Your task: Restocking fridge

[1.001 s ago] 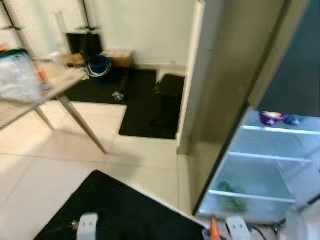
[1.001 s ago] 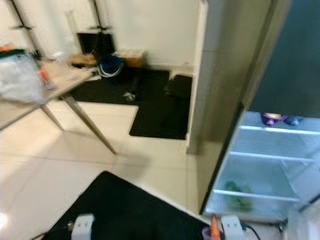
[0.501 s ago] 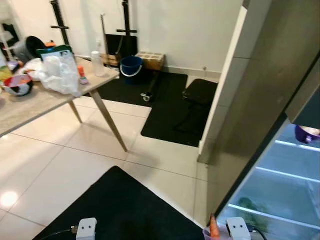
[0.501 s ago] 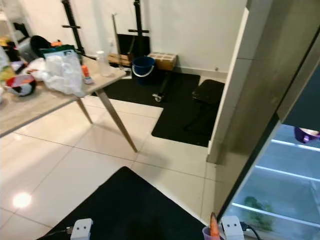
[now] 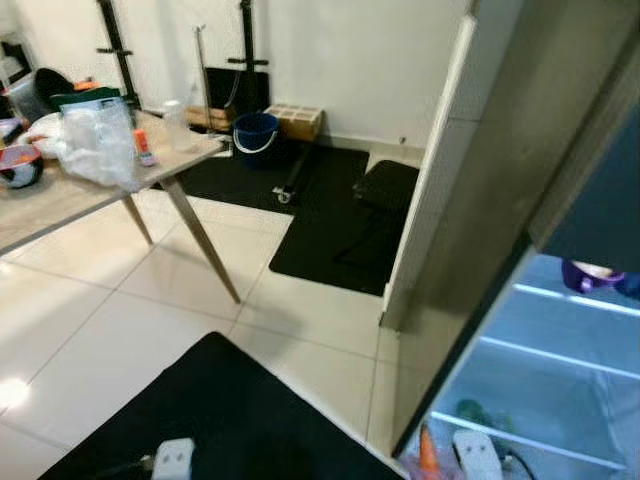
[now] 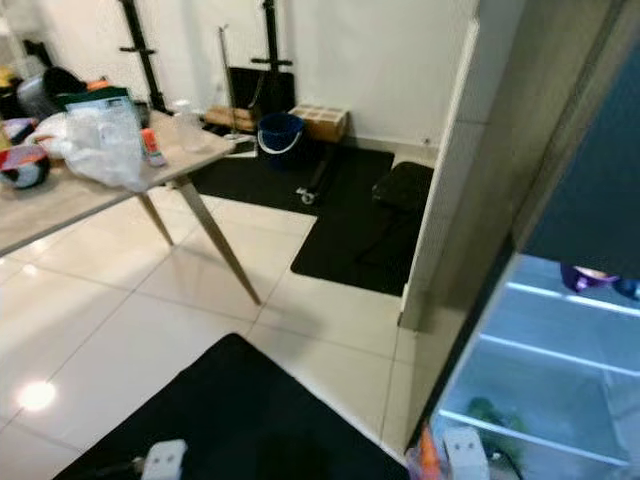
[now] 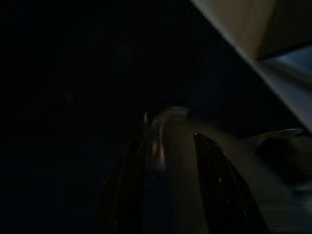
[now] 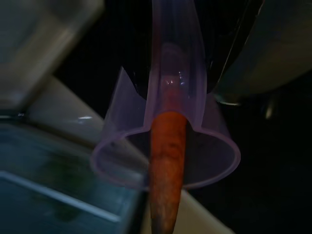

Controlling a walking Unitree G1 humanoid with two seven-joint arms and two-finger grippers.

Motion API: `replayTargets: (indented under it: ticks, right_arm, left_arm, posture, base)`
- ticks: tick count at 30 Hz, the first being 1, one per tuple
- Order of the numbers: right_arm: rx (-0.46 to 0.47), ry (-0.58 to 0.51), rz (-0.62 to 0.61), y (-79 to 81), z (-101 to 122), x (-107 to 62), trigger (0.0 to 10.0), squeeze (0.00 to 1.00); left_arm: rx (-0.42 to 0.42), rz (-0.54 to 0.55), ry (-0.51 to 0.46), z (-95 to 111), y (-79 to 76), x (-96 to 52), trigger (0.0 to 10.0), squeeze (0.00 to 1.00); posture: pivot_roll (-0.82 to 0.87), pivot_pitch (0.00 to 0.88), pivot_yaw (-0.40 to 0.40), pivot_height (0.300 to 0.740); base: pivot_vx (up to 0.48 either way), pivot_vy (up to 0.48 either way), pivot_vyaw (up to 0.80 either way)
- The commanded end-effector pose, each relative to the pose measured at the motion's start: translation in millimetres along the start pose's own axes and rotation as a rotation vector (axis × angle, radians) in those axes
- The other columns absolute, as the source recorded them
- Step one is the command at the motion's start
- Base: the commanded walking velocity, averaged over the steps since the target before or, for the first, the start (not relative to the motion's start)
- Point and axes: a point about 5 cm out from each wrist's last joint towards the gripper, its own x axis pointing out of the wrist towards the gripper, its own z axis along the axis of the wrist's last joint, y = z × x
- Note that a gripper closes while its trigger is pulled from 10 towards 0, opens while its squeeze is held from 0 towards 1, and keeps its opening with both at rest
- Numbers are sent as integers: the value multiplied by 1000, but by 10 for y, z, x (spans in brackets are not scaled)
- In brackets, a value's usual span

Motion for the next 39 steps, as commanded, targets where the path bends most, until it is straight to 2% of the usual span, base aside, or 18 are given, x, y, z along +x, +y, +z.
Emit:
replayTargets:
  ticks: [1,16,35,39]
  right_arm:
    - [1,-1,-2,2,-16,-6,10000,0]
    - [1,4,-5,2,-30,-9,10000,0]
    - [5,-38,-11,-9,65,10,10000,0]
    - [28,-92,-11,-26,193,31,10000,0]
  left_arm:
    - [7,-1,2,22,8,5,10000,0]
    - [5,-2,0,29,5,7,10000,0]
    - [-1,11,-13,48,18,7,10000,0]
    - [0,9,-30,84,19,13,10000,0]
  posture:
    - [47,0,-22,740]
    - [45,0,-21,740]
    - [45,0,-19,740]
    - [47,0,-19,740]
  base:
    - [0,-405,0]
    - [0,-383,0]
    - [0,0,0]
    - [0,0,0]
